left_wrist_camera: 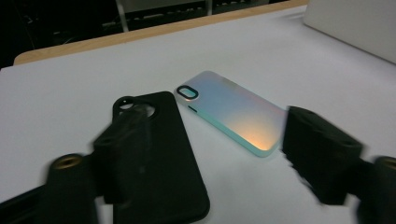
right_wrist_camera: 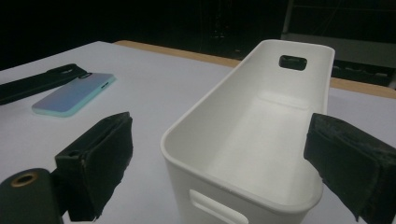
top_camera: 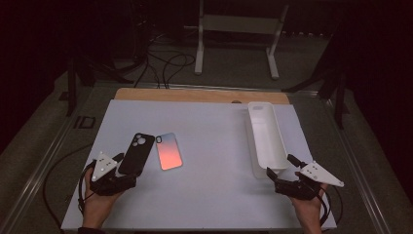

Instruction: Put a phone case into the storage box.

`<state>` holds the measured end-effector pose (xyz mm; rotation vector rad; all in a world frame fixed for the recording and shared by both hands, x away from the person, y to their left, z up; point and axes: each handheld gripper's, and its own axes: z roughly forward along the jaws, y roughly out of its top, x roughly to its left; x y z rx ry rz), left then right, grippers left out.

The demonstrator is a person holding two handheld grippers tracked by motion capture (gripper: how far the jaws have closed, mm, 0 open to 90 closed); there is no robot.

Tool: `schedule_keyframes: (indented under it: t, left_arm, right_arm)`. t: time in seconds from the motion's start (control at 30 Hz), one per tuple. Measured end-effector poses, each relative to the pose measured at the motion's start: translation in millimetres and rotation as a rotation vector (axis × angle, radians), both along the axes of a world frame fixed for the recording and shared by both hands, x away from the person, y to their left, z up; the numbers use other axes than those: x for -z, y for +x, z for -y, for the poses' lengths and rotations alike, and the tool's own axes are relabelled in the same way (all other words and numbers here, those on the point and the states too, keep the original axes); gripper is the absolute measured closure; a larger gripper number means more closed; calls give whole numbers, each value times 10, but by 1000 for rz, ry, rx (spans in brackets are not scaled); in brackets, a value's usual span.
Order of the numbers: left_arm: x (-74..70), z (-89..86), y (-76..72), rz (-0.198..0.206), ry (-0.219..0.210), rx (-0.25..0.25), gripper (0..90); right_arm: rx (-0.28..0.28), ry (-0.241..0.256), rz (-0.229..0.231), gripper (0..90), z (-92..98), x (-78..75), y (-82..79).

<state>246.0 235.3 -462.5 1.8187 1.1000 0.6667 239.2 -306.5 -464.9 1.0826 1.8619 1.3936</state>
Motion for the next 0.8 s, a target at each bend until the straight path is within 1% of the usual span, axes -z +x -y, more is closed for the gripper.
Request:
schedule_keyframes:
  t: [0.1,0.13,0.23,0.3,0.4,0.5,0.67,0.7,0.77,0.8]
  left_arm:
    - [-24,-31,53,-4,-29,-21,406]
    - [-30,-38,66,-4,-33,-20,451]
    - [-44,-40,129,-8,-42,-8,541]
    - [-35,-20,180,-18,-31,17,607]
    - [0,39,252,-31,-7,26,665]
    - [47,105,340,-57,22,35,737]
    - [128,202,482,-98,47,47,871]
    - [148,226,509,-106,48,48,891]
    - [173,262,541,-117,50,49,898]
    - [187,283,556,-123,57,51,899]
  right_arm:
    - [2,1,-3,77,-1,4,3]
    - [1,1,-3,78,-2,6,2]
    - [2,1,-3,78,-4,9,3]
    - [2,2,-3,78,-6,10,4]
    - [2,-1,-3,78,-13,11,4]
    - [2,-1,-3,78,-13,11,4]
    - [3,1,-2,78,-1,12,5]
    - [3,1,-2,78,0,12,5]
    - [3,2,-3,78,2,12,5]
    - [3,2,-3,78,3,12,5]
